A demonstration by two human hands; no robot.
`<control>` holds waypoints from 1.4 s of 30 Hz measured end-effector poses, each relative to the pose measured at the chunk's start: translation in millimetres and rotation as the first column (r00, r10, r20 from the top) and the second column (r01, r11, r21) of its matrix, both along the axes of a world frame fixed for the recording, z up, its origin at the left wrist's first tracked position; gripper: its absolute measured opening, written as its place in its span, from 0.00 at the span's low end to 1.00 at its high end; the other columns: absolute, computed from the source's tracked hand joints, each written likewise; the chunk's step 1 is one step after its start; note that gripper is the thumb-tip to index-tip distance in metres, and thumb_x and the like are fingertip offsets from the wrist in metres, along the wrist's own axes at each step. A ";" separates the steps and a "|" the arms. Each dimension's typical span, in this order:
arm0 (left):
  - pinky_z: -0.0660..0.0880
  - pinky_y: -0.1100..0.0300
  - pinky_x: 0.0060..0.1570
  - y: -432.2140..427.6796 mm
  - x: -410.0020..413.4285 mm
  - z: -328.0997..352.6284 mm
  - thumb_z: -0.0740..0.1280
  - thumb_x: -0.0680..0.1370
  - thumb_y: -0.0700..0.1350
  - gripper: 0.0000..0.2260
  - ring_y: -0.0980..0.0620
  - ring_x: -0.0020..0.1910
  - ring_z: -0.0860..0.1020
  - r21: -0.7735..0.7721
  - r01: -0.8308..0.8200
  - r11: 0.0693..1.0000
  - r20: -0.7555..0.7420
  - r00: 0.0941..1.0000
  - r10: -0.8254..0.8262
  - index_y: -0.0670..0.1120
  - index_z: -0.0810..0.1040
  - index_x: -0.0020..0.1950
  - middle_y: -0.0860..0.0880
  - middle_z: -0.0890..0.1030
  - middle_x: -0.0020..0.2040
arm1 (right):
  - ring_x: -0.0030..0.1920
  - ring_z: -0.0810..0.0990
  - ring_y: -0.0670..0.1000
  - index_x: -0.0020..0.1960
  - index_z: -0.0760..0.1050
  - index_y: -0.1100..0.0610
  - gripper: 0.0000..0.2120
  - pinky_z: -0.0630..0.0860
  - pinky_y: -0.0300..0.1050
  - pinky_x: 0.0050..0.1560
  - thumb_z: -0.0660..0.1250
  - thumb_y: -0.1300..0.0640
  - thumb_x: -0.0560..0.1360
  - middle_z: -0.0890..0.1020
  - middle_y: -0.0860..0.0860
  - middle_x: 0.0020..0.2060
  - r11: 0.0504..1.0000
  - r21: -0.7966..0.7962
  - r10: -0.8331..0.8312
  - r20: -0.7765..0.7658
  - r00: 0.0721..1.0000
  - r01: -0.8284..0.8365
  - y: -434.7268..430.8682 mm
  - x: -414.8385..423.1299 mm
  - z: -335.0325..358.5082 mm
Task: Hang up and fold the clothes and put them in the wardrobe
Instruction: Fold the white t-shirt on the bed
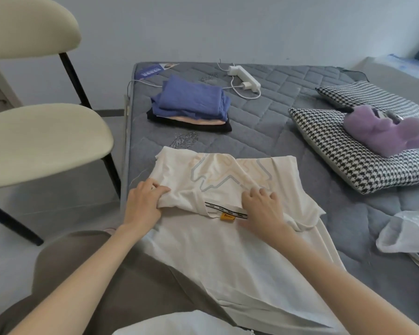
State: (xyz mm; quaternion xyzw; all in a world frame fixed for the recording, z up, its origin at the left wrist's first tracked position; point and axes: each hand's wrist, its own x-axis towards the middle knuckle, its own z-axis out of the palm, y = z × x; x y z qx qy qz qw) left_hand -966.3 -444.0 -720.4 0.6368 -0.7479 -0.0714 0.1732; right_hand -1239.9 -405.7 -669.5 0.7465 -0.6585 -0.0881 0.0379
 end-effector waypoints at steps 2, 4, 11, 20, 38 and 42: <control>0.65 0.54 0.51 4.0 3.4 -6.3 0.69 0.67 0.32 0.25 0.43 0.56 0.72 0.001 -0.056 0.998 -0.039 0.998 0.056 0.49 0.79 0.61 0.47 0.74 0.57 | 0.59 0.71 0.54 0.60 0.69 0.52 0.20 0.66 0.47 0.55 0.66 0.44 0.73 0.72 0.49 0.56 0.999 -0.010 0.054 0.214 0.975 -0.053 -0.1 26.5 -6.5; 0.65 0.54 0.50 8.0 4.8 -12.0 0.70 0.68 0.34 0.21 0.43 0.56 0.72 -0.034 -0.070 0.997 -0.073 0.995 0.068 0.49 0.81 0.59 0.47 0.75 0.56 | 0.62 0.68 0.53 0.65 0.66 0.51 0.25 0.67 0.48 0.58 0.68 0.45 0.72 0.69 0.49 0.62 0.993 -0.004 0.110 0.379 0.919 -0.117 -3.0 53.7 -16.2; 0.67 0.57 0.51 4.3 15.8 -18.4 0.65 0.69 0.34 0.17 0.46 0.52 0.73 -0.202 -0.185 0.962 -0.361 0.927 0.102 0.49 0.82 0.53 0.52 0.79 0.51 | 0.68 0.65 0.53 0.76 0.55 0.52 0.40 0.63 0.50 0.67 0.68 0.45 0.69 0.67 0.48 0.69 0.978 -0.135 0.201 0.409 0.890 -0.159 -23.7 116.1 -46.4; 0.70 0.58 0.49 -3.7 16.9 -15.3 0.60 0.71 0.43 0.14 0.52 0.46 0.72 -0.298 -0.247 0.922 -0.549 0.835 0.046 0.49 0.82 0.50 0.54 0.80 0.46 | 0.50 0.73 0.56 0.58 0.72 0.54 0.24 0.66 0.49 0.48 0.65 0.60 0.62 0.76 0.50 0.51 0.949 -0.313 0.161 0.400 0.902 -0.031 -48.5 142.6 -50.4; 0.63 0.58 0.49 12.6 38.9 -17.7 0.60 0.67 0.22 0.24 0.49 0.49 0.71 -0.042 -0.103 0.994 -0.219 0.971 0.091 0.49 0.83 0.44 0.54 0.77 0.42 | 0.36 0.76 0.56 0.45 0.77 0.60 0.13 0.71 0.46 0.28 0.70 0.72 0.63 0.77 0.53 0.40 0.804 -0.250 0.584 0.159 0.796 -0.540 -16.1 89.2 -49.0; 0.59 0.59 0.45 17.6 38.3 -20.1 0.60 0.67 0.24 0.24 0.51 0.49 0.69 -0.011 -0.124 0.992 -0.128 0.984 0.121 0.51 0.81 0.47 0.55 0.76 0.45 | 0.51 0.75 0.55 0.62 0.71 0.53 0.18 0.72 0.48 0.44 0.63 0.58 0.72 0.73 0.50 0.55 0.837 0.153 0.473 0.281 0.835 -0.526 -19.9 86.1 -41.6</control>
